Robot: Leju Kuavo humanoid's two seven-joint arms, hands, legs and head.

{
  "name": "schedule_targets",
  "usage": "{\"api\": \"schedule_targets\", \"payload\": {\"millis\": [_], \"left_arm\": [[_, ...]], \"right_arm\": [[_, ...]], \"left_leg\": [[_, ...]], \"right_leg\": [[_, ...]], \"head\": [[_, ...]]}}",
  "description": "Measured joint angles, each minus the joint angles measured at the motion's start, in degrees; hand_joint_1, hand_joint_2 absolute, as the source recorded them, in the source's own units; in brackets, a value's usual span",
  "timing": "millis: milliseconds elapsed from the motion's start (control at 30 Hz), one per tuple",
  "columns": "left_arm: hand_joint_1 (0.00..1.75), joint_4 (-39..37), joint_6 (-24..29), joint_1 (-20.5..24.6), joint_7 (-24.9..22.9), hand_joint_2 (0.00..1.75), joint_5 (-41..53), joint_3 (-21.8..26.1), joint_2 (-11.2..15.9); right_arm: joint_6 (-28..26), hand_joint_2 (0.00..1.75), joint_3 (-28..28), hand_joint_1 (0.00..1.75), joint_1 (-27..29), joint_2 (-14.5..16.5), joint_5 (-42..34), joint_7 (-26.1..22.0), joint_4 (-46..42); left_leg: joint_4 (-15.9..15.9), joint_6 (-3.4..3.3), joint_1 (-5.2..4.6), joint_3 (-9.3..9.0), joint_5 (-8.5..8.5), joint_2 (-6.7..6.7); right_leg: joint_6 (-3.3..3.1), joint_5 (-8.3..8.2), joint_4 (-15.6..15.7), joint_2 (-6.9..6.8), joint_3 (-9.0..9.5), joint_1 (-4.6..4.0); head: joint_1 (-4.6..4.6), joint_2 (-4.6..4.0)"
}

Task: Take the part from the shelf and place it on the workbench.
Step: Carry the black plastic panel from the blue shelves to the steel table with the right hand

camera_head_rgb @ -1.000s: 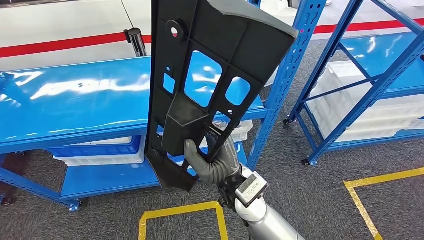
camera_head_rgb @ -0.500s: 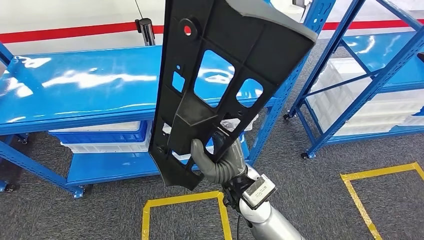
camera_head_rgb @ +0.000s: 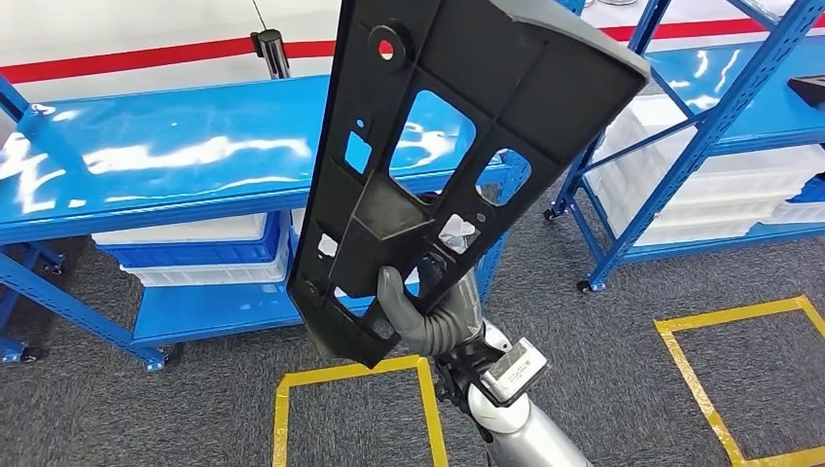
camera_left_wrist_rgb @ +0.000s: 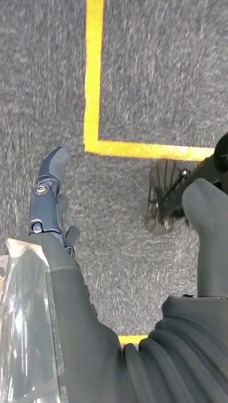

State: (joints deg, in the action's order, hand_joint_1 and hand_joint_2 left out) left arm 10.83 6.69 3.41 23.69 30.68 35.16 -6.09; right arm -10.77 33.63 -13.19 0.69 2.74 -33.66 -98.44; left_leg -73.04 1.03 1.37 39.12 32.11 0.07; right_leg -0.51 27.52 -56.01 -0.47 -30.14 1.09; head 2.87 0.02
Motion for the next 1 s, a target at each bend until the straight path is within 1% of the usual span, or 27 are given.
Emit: {"api": "schedule_targets", "payload": {"millis": [33, 100, 133, 167, 233, 267, 300, 333, 367, 433, 467, 500, 533, 567, 600, 633, 667, 700, 733, 767, 800, 833, 867, 900, 933, 967, 1000], "left_arm": [[0.0, 0.01, 0.01, 0.0, -0.01, 1.75, -0.05, 0.03, 0.03], [0.0, 0.01, 0.13, 0.05, -0.06, 1.75, -0.18, 0.1, 0.07], [0.0, 0.01, 0.26, 0.07, -0.08, 1.75, -0.23, 0.13, 0.07], [0.0, 0.01, 0.41, 0.05, -0.12, 1.75, -0.29, 0.2, 0.07], [0.0, 0.01, 0.65, -0.01, -0.2, 1.75, -0.45, 0.4, 0.04], [0.0, 0.01, 0.73, 0.02, -0.24, 1.75, -0.52, 0.54, -0.03], [0.0, 0.01, 0.79, 0.08, -0.28, 1.75, -0.55, 0.64, -0.1], [0.0, 0.01, 0.87, 0.15, -0.3, 1.75, -0.56, 0.74, -0.18], [0.0, 0.01, 0.95, 0.22, -0.31, 1.75, -0.55, 0.83, -0.23], [0.0, 0.01, 1.04, 0.24, -0.32, 1.75, -0.49, 0.94, -0.22], [0.0, 0.01, 1.04, 0.23, -0.32, 1.75, -0.43, 0.98, -0.23], [0.0, 0.01, 1.04, 0.23, -0.32, 1.75, -0.34, 0.99, -0.24], [0.0, 0.01, 1.03, 0.22, -0.32, 1.75, -0.27, 1.01, -0.27], [0.0, 0.01, 0.99, 0.23, -0.32, 1.75, -0.2, 1.01, -0.3], [0.0, 0.01, 0.94, 0.24, -0.32, 1.75, -0.14, 1.01, -0.33], [0.0, 0.01, 0.85, 0.24, -0.32, 1.75, -0.1, 1.01, -0.35], [0.0, 0.01, 0.74, 0.24, -0.32, 1.75, -0.08, 1.02, -0.34], [0.0, 0.01, 0.64, 0.24, -0.33, 1.75, -0.05, 1.02, -0.33], [0.0, 0.01, 0.57, 0.22, -0.36, 1.75, -0.01, 1.03, -0.32], [0.0, 0.01, 0.54, 0.19, -0.38, 1.75, 0.01, 1.04, -0.28], [0.0, 0.01, 0.53, 0.14, -0.45, 1.75, 0.03, 1.05, -0.23], [0.0, 0.01, 0.52, 0.09, -0.54, 1.75, 0.05, 1.07, -0.2], [0.0, 0.01, 0.52, 0.07, -0.62, 1.75, 0.04, 1.09, -0.17], [0.0, 0.01, 0.52, 0.06, -0.71, 1.75, 0.01, 1.12, -0.16], [0.0, 0.01, 0.52, 0.06, -0.74, 1.75, -0.04, 1.17, -0.18], [0.0, 0.01, 0.52, 0.06, -0.75, 1.75, -0.1, 1.22, -0.17], [0.0, 0.01, 0.52, 0.06, -0.75, 1.75, -0.16, 1.27, -0.16]], "right_arm": [[0.03, 1.75, -0.01, 1.75, 0.1, 0.02, 0.07, 0.0, -0.01], [0.11, 1.75, -0.08, 1.75, 0.28, 0.15, 0.28, -0.01, -0.03], [0.16, 1.75, -0.11, 1.75, 0.4, 0.24, 0.38, -0.01, -0.05], [0.21, 1.75, -0.15, 1.75, 0.53, 0.32, 0.46, -0.05, -0.07], [0.3, 1.75, -0.22, 1.75, 0.84, 0.43, 0.64, -0.13, -0.08], [0.33, 1.75, -0.29, 1.75, 0.99, 0.44, 0.73, -0.17, -0.09], [0.34, 1.75, -0.4, 1.75, 1.09, 0.45, 0.79, -0.18, -0.09], [0.34, 1.75, -0.57, 1.75, 1.18, 0.44, 0.83, -0.19, -0.09], [0.32, 1.75, -0.77, 1.75, 1.28, 0.4, 0.85, -0.19, -0.09], [0.25, 1.75, -1.19, 1.75, 1.62, 0.32, 0.91, -0.21, -0.07], [0.19, 1.75, -1.38, 1.75, 1.82, 0.27, 0.96, -0.23, -0.06], [0.12, 1.75, -1.53, 1.75, 1.98, 0.22, 1.06, -0.27, -0.05], [0.04, 1.75, -1.65, 1.75, 2.09, 0.19, 1.16, -0.32, -0.04], [-0.03, 1.75, -1.73, 1.75, 2.13, 0.17, 1.27, -0.37, -0.04], [-0.11, 1.75, -1.78, 1.75, 2.13, 0.17, 1.36, -0.42, -0.05], [-0.2, 1.75, -1.81, 1.75, 2.14, 0.19, 1.42, -0.48, -0.07], [-0.32, 1.75, -1.85, 1.75, 2.19, 0.22, 1.54, -0.54, -0.09], [-0.44, 1.75, -1.89, 1.75, 2.24, 0.25, 1.67, -0.6, -0.12], [-0.56, 1.75, -1.97, 1.75, 2.33, 0.29, 1.82, -0.64, -0.15], [-0.65, 1.75, -2.06, 1.75, 2.38, 0.32, 2.02, -0.67, -0.17], [-0.69, 1.75, -2.15, 1.75, 2.41, 0.38, 2.17, -0.68, -0.21], [-0.73, 1.75, -2.22, 1.75, 2.43, 0.44, 2.29, -0.68, -0.26], [-0.76, 1.75, -2.27, 1.75, 2.44, 0.52, 2.38, -0.68, -0.31], [-0.78, 1.75, -2.33, 1.75, 2.47, 0.59, 2.4, -0.67, -0.35], [-0.81, 1.75, -2.42, 1.75, 2.56, 0.63, 2.4, -0.66, -0.37], [-0.83, 1.75, -2.54, 1.75, 2.71, 0.65, 2.4, -0.64, -0.37], [-0.86, 1.75, -2.68, 1.75, 2.87, 0.64, 2.41, -0.61, -0.37]], "left_leg": [[2.7, 0.05, 0.15, -2.27, -1.59, 0.01], [10.36, -0.05, 0.29, -7.43, -2.86, -0.17], [13.06, -0.22, 0.22, -9.01, -2.83, -0.29], [14.38, -0.44, 0.05, -9.59, -2.49, -0.4], [14.74, -1.24, -0.3, -9.19, -2.9, -0.37], [14.97, -1.87, -0.36, -8.9, -3.35, -0.23], [15.21, -2.61, -0.37, -8.52, -3.89, -0.1], [15.46, -3.29, -0.34, -8.02, -4.5, 0.02], [15.53, -3.74, -0.37, -7.4, -5.06, 0.11], [15.49, -4.08, -0.53, -5.94, -6.14, 0.14], [15.45, -4.08, -0.6, -5.17, -6.69, 0.16], [15.42, -4.03, -0.66, -4.43, -7.24, 0.19], [15.39, -3.92, -0.69, -3.74, -7.79, 0.2], [15.36, -3.76, -0.71, -3.16, -8.3, 0.2], [15.3, -3.52, -0.79, -2.69, -8.77, 0.17], [15.26, -3.21, -0.87, -2.35, -9.26, 0.18], [15.25, -2.88, -0.96, -2.14, -9.75, 0.17], [15.28, -2.56, -1.03, -2.01, -10.21, 0.18], [15.34, -2.23, -1.02, -1.91, -10.67, 0.18], [15.25, -1.93, -0.89, -1.75, -10.7, 0.12], [14.55, -1.62, -0.75, -1.39, -9.71, 0.08], [13.0, -1.33, -0.59, -0.79, -7.82, 0.02], [10.38, -1.06, -0.43, 0.06, -5.13, -0.05], [6.85, -0.81, -0.35, 1.04, -2.23, -0.09], [3.22, -0.59, -0.25, 1.87, -0.2, -0.14], [0.4, -0.4, -0.17, 2.23, 0.68, -0.17], [-0.73, -0.26, -0.08, 1.74, 0.32, -0.16]], "right_leg": [[0.14, -0.19, -0.38, 0.01, -0.57, 0.06], [0.5, -0.43, -1.22, 0.01, -1.53, -0.01], [0.81, -0.62, -1.52, 0.0, -1.91, -0.12], [1.2, -0.87, -1.68, 0.0, -2.23, -0.24], [2.19, -1.51, -1.61, 0.02, -2.65, -0.35], [2.55, -1.44, -1.77, 0.05, -2.93, -0.3], [2.68, -0.69, -2.48, 0.1, -3.46, -0.27], [2.54, 0.87, -4.25, 0.15, -4.32, -0.28], [2.2, 3.14, -7.19, 0.2, -5.47, -0.18], [1.85, 7.13, -14.48, 0.25, -7.76, -0.18], [2.09, 7.79, -16.96, 0.25, -8.16, -0.18], [2.55, 7.36, -17.55, 0.25, -7.6, -0.19], [3.07, 6.15, -16.01, 0.25, -5.96, -0.19], [3.42, 4.83, -12.66, 0.24, -3.42, -0.19], [3.48, 4.02, -8.27, 0.24, -0.3, -0.27], [3.29, 3.76, -4.14, 0.27, 2.36, -0.49], [2.97, 3.86, -1.2, 0.31, 3.98, -0.7], [2.63, 4.06, 0.36, 0.37, 4.68, -0.96], [2.27, 3.94, 0.75, 0.41, 4.45, -1.05], [1.81, 3.59, 0.68, 0.37, 4.05, -0.69], [1.19, 3.15, 0.62, 0.31, 3.74, -0.42], [0.49, 2.65, 0.67, 0.22, 3.39, -0.13], [-0.12, 2.11, 0.67, 0.11, 2.93, 0.04], [-0.52, 1.58, 0.64, 0.06, 2.44, -0.15], [-0.71, 1.07, 0.58, 0.0, 1.93, -0.26], [-0.69, 0.58, 0.47, -0.02, 1.31, -0.34], [-0.55, 0.18, 0.26, -0.02, 0.71, -0.38]], "head": [[-0.01, 0.0], [-0.02, 0.0], [0.01, 0.0], [0.02, 0.0], [0.08, 0.0], [0.07, 0.0], [0.12, 0.0], [0.17, 0.0], [0.24, 0.0], [0.32, 0.0], [0.32, 0.0], [0.32, 0.0], [0.33, 0.0], [0.33, 0.0], [0.34, 0.0], [0.3, 0.0], [0.25, 0.0], [0.2, 0.0], [0.13, 0.0], [0.11, 0.0], [0.08, 0.0], [0.03, 0.0], [-0.01, 0.0], [-0.04, 0.0], [-0.06, 0.0], [-0.06, 0.0], [-0.08, 0.0]]}}
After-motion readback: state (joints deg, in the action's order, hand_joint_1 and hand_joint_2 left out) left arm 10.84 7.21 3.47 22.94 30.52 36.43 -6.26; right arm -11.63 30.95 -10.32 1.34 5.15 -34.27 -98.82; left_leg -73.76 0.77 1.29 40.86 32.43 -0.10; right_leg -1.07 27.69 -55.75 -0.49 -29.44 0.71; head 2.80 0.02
